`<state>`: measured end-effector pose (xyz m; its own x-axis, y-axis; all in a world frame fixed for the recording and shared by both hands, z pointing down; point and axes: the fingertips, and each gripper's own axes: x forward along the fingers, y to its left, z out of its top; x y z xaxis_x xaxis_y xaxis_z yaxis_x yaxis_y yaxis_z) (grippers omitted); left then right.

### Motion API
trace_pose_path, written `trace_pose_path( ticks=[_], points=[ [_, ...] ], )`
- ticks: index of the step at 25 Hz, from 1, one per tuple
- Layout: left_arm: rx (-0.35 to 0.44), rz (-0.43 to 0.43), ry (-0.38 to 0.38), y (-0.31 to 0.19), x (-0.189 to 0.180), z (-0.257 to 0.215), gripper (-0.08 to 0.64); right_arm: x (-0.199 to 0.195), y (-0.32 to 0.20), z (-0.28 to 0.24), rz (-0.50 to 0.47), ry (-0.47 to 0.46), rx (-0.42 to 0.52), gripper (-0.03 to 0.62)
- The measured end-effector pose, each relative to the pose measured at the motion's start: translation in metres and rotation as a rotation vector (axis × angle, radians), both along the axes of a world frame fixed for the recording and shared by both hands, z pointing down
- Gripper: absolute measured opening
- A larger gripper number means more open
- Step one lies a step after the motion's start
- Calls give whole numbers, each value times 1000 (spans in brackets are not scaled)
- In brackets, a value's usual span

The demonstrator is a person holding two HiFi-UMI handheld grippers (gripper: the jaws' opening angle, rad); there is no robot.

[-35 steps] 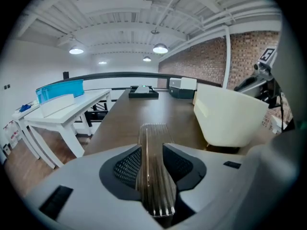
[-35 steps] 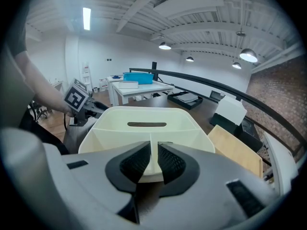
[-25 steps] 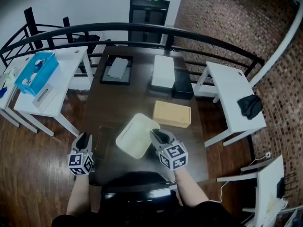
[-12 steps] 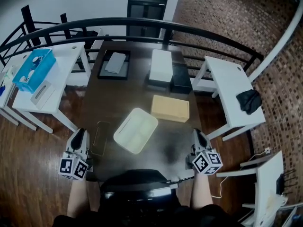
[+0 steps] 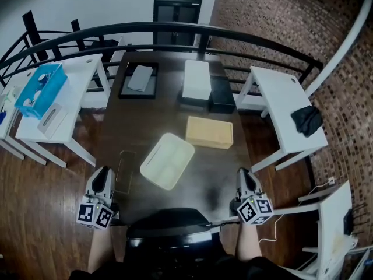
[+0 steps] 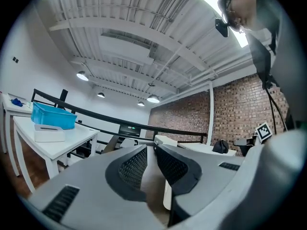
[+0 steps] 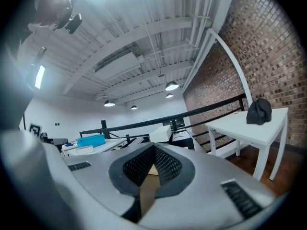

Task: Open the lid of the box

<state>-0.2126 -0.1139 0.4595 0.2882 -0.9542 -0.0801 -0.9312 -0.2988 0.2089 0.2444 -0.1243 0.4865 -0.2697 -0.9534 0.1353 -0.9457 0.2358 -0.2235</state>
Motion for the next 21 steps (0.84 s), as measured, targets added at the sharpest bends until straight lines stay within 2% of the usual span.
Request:
trace_pose_path(
  ticks=[7,12,16,21],
  points=[
    [2,19,-7,2,5,-5,60,-5,-3,-17,16,46,52,2],
    [-5,-12,-10,1,-5,-2,60,3,-1,-14,36,37,45,2],
    [31,-38,-21,0,-10,-10,55,7,-1,-10,50,41,51,2],
    [32,-61,-9,-1,-18,-9,54,6,0,-6,48,40,34,0]
  ],
)
